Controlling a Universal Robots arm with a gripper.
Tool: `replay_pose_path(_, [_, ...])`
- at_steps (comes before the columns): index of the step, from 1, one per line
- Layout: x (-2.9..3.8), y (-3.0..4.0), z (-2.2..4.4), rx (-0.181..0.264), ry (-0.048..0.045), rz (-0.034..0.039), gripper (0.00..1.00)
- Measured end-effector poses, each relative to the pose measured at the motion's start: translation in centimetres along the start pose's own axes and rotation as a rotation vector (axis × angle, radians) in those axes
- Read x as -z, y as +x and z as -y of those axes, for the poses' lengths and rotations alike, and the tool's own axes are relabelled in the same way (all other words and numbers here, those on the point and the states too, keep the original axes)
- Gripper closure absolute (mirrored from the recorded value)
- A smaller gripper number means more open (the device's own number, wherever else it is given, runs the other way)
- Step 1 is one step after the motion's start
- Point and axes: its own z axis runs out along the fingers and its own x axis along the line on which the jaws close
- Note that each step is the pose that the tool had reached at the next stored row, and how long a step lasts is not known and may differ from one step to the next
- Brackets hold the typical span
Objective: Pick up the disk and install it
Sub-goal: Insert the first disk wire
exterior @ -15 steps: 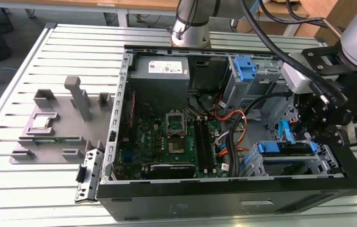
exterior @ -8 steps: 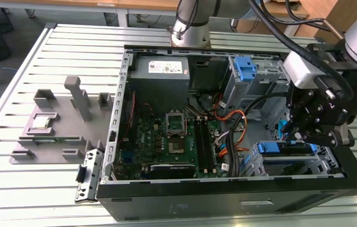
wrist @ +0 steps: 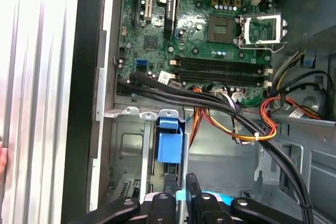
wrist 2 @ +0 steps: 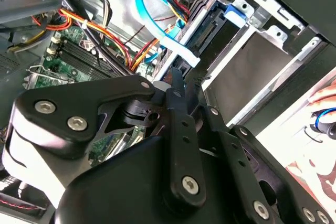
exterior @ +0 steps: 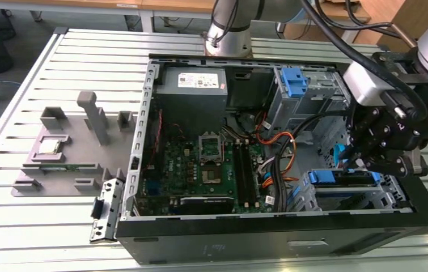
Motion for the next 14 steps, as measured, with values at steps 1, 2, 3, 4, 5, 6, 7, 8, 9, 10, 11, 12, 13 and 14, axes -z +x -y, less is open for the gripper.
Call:
replay_pose_path(1, [-0.01, 0.01, 0.08, -0.005, 0.0003, 0.0, 0.77])
replay_pose_path(2, [0.0, 0.02, 0.21, -0.01, 0.0005, -0.0002, 0.77])
replay_pose_path(3, [-0.01, 0.03, 0.36, -0.014, 0.0007, 0.0, 0.77])
replay_pose_path(4, [-0.03, 0.03, 0.51, -0.017, 0.0009, 0.0001, 0.77])
replay_pose_path(5, [-0.04, 0.03, 0.64, -0.021, 0.0011, 0.0002, 0.77])
replay_pose_path(6, [-0.05, 0.04, 0.77, -0.026, 0.0014, 0.0003, 0.77])
replay_pose_path(7, [-0.06, 0.04, 0.91, -0.03, 0.0016, 0.0003, 0.77])
replay_pose_path(8, [-0.07, 0.05, 1.03, -0.035, 0.0018, 0.0004, 0.77])
replay_pose_path(9, [-0.07, 0.06, 1.16, -0.039, 0.002, 0.0003, 0.77])
replay_pose_path(10, [-0.08, 0.07, 1.32, -0.041, 0.0022, 0.0003, 0.77])
replay_pose_path(11, [-0.08, 0.07, 1.47, -0.042, 0.0022, 0.0004, 0.77])
replay_pose_path(12, [-0.08, 0.08, 1.57, -0.043, 0.0023, 0.0004, 0.77])
replay_pose_path(13, [-0.07, 0.07, 1.6, -0.043, 0.0023, 0.0004, 0.77])
replay_pose_path(14, [-0.08, 0.07, 1.6, -0.043, 0.0023, 0.0004, 0.77])
